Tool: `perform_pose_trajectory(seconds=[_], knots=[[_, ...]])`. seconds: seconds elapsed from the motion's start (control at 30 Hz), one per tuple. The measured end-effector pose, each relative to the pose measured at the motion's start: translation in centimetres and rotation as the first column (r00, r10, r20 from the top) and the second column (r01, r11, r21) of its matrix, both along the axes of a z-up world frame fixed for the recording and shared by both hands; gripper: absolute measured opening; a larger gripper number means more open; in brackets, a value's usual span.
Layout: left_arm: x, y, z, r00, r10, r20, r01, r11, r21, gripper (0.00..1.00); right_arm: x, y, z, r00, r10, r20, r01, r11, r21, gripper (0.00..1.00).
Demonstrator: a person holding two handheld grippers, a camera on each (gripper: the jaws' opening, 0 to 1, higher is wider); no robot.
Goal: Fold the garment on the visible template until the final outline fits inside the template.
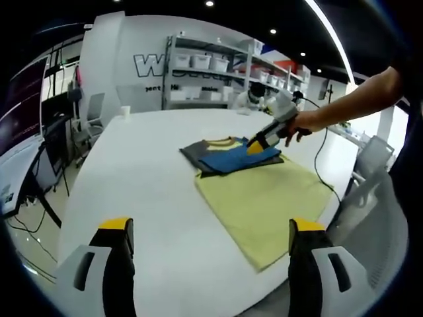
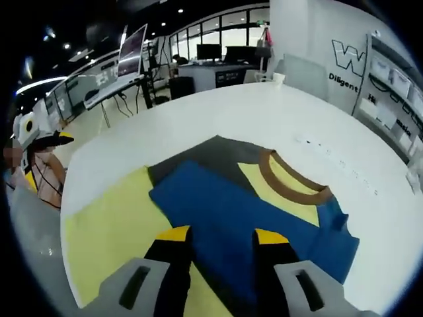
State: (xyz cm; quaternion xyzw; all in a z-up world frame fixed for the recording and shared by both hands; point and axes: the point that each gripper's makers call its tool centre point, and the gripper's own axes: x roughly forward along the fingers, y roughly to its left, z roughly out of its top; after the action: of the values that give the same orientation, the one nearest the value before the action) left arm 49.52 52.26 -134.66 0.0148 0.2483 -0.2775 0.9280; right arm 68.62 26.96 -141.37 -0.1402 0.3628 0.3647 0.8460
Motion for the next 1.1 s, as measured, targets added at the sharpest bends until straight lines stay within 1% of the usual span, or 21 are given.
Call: perform_pose_trajectory(seconds=[0.03, 0.1, 0.23, 0.4, 0.53, 0.7, 0.77, 0.93, 1.03, 1.1], knots=[[0.0, -0.1, 0.0, 1.000, -0.004, -0.002, 0.004, 1.000, 0.001, 0.94, -0.1, -0.2, -0.1, 1.000, -0.001, -0.001, 0.001, 1.000, 0.000, 0.36], [0.1, -0.3, 0.1, 1.000, -0.012, 0.001, 0.012, 1.000, 0.006, 0.94, -0.3, -1.4, -0.5, 1.000, -0.013, -0.007, 0.013, 1.000, -0.014, 0.38], [0.2, -0.5, 0.1, 1.000, -0.017, 0.001, 0.017, 1.000, 0.006, 0.94, -0.4, -3.1, -0.5, 0.999, -0.043, -0.005, 0.042, 0.999, -0.018, 0.42], [0.2, -0.8, 0.1, 1.000, -0.029, 0.000, 0.029, 1.000, 0.011, 0.94, -0.5, -4.7, -0.4, 0.997, -0.074, 0.002, 0.074, 0.997, -0.015, 0.48], [0.2, -0.8, 0.0, 1.000, -0.031, -0.004, 0.031, 0.999, 0.013, 0.94, -0.6, -6.0, -0.7, 0.995, -0.103, 0.004, 0.103, 0.995, -0.015, 0.51], [0.2, -1.0, 0.2, 0.999, -0.033, 0.000, 0.033, 0.999, 0.012, 0.94, -1.2, -7.5, -1.4, 0.992, -0.125, 0.003, 0.125, 0.992, -0.028, 0.55], [0.2, -1.1, 0.2, 0.999, -0.033, 0.001, 0.033, 0.999, 0.009, 0.94, -1.5, -8.1, -1.6, 0.991, -0.134, 0.002, 0.134, 0.990, -0.037, 0.55], [0.1, -1.1, 0.1, 0.999, -0.037, -0.005, 0.037, 0.999, 0.013, 0.94, -1.9, -9.2, -1.6, 0.987, -0.162, -0.002, 0.162, 0.987, -0.020, 0.56], [0.0, -1.3, 0.0, 0.999, -0.040, -0.008, 0.040, 0.999, 0.013, 0.93, -2.5, -9.3, -1.7, 0.985, -0.171, -0.022, 0.171, 0.985, 0.005, 0.54], [0.0, -1.4, 0.0, 0.999, -0.042, -0.008, 0.043, 0.999, 0.014, 0.94, -3.0, -9.1, -2.0, 0.987, -0.158, -0.025, 0.158, 0.987, 0.009, 0.50]])
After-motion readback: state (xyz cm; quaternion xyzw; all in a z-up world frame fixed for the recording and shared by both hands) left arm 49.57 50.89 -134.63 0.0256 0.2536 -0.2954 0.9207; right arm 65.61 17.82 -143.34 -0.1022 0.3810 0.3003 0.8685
